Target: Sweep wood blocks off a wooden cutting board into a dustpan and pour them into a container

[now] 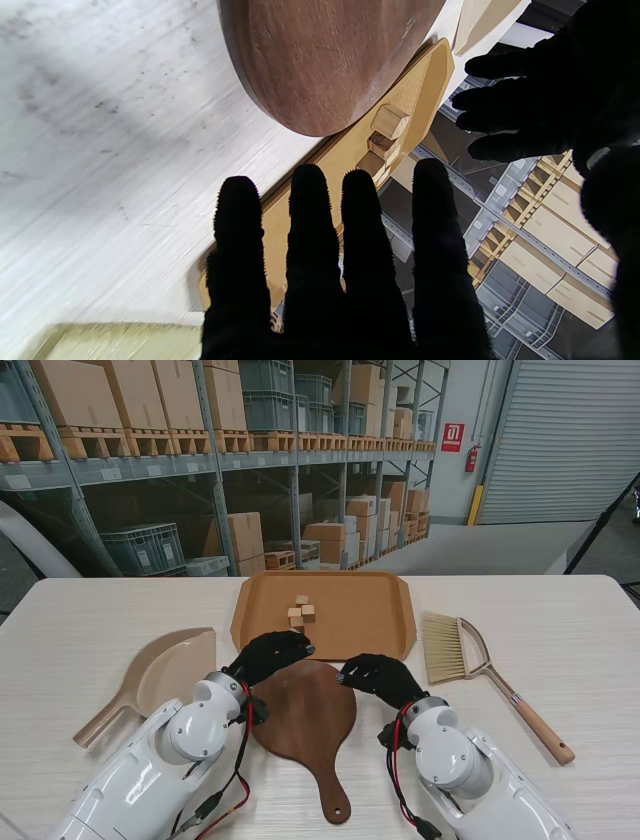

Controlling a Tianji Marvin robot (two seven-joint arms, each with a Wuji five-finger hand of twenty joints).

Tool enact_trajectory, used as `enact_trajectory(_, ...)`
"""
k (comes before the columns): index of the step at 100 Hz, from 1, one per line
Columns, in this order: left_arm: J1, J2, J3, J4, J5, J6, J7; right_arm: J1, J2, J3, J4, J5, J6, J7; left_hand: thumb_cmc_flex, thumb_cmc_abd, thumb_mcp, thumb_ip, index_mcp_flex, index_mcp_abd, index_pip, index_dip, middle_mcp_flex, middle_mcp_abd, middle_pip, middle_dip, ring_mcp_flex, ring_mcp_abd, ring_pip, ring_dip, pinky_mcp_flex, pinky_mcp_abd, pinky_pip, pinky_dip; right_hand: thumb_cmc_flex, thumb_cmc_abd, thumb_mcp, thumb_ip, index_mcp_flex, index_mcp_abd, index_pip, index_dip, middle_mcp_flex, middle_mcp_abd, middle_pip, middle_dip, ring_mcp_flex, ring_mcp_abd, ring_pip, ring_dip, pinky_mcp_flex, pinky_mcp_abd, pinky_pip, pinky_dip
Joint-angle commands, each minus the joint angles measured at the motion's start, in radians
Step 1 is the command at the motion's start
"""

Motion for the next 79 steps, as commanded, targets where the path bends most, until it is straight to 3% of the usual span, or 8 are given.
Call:
enact_trajectory(1, 0.006, -0.006, -0.002, -0.004, -0.007, 0.005, -0.019, -0.002, -0.003, -0.003, 0.001, -0.001, 0.000, 0.015, 0.016, 0.030, -0.003, -0.023, 0.008, 0.030, -0.017, -0.020, -0.013, 0.016, 0.004, -0.016, -0.044, 0.036, -0.001, -0.005, -0.018, -0.006, -0.004, 0.016, 0.004, 0.018, -0.015, 0.014, -0.021, -0.014, 0.006, -0.009, -0.022, 0.004, 0.017, -0.008, 0.002, -0.003, 0.009, 0.001, 0.001, 0.033, -0.011, 0.017)
enact_trajectory(79, 0.014, -0.002, -0.014, -0.011, -0.020, 0.029, -0.039, 0.008, -0.004, -0.001, 0.009, 0.004, -0.002, 0.017, 0.030, 0.055, -0.005, -0.022, 0.026, 0.040, -0.021, -0.014, 0.024, 0.012, 0.029, 0.011, -0.025, 0.039, 0.025, 0.017, -0.023, -0.002, 0.015, 0.024, 0.010, 0.021, -0.017, 0.015, -0.019, -0.013, 0.010, -0.010, -0.012, 0.000, 0.029, -0.001, 0.006, -0.005, 0.021, 0.005, 0.002, 0.031, -0.003, 0.022)
